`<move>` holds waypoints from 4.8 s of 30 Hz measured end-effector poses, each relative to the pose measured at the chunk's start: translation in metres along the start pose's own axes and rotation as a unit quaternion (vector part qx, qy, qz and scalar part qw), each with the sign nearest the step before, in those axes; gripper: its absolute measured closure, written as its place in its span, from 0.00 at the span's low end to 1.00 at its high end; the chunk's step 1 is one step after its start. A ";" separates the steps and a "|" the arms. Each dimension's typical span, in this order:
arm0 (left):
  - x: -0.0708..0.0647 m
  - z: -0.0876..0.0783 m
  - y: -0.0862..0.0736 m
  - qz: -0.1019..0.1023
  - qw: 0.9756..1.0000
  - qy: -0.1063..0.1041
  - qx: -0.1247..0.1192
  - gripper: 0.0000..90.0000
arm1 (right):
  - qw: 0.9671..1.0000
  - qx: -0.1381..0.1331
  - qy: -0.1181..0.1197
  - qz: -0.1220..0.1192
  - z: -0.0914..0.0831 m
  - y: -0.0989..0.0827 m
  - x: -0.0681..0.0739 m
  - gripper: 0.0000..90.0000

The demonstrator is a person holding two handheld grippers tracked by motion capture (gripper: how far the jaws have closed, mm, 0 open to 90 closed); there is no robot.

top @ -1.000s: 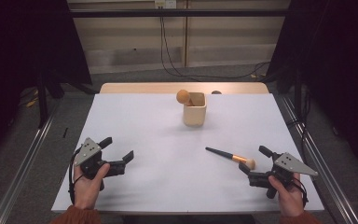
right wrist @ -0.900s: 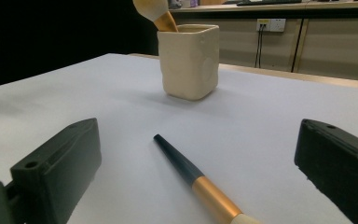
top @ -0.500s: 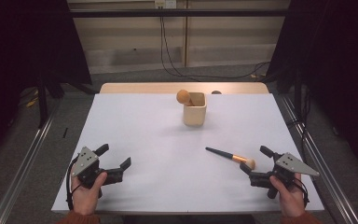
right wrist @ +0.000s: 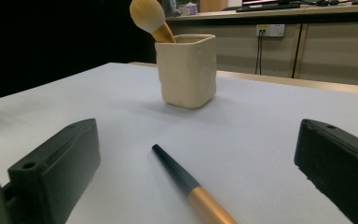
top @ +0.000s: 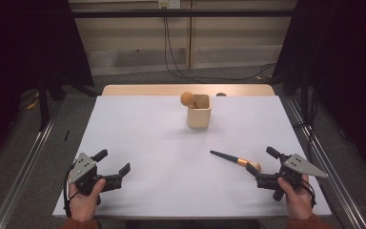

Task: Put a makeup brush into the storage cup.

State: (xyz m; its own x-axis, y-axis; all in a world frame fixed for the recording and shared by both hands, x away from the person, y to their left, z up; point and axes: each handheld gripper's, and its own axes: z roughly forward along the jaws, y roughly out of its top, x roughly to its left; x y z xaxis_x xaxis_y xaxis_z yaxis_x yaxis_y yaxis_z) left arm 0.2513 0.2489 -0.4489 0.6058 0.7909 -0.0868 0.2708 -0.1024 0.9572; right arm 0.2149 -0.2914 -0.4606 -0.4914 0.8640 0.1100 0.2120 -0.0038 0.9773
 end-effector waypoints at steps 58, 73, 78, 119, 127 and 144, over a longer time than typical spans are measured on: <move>-0.005 -0.003 -0.002 0.017 1.000 0.001 0.017 0.04 | 0.977 0.199 0.061 -0.036 0.081 0.070 -0.017 0.02; -0.006 -0.001 -0.002 0.018 1.000 -0.001 0.017 0.04 | 0.932 0.341 0.110 -0.058 0.096 0.075 -0.019 0.04; -0.006 -0.001 -0.002 0.016 1.000 -0.001 0.017 0.04 | 0.916 0.374 0.127 -0.073 0.100 0.074 -0.019 0.04; -0.005 -0.001 -0.004 0.021 0.999 0.003 0.027 0.04 | 0.777 0.581 0.160 -0.179 0.127 0.041 -0.024 0.55; -0.005 -0.002 -0.005 0.017 1.000 0.004 0.026 0.04 | 0.771 0.586 0.145 -0.200 0.127 0.039 -0.021 0.67; -0.003 -0.002 -0.005 0.020 0.999 0.004 0.029 0.04 | 0.759 0.596 0.154 -0.210 0.128 0.039 -0.017 0.82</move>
State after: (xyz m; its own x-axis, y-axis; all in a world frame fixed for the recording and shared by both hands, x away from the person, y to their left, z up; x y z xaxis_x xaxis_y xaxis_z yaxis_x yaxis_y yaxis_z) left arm 0.2466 0.2478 -0.4531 0.6107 0.7905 -0.0459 0.2892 -0.1687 0.9423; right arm 0.3392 -0.2420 -0.4477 -0.8627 0.5032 0.0508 0.5057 0.8570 0.0989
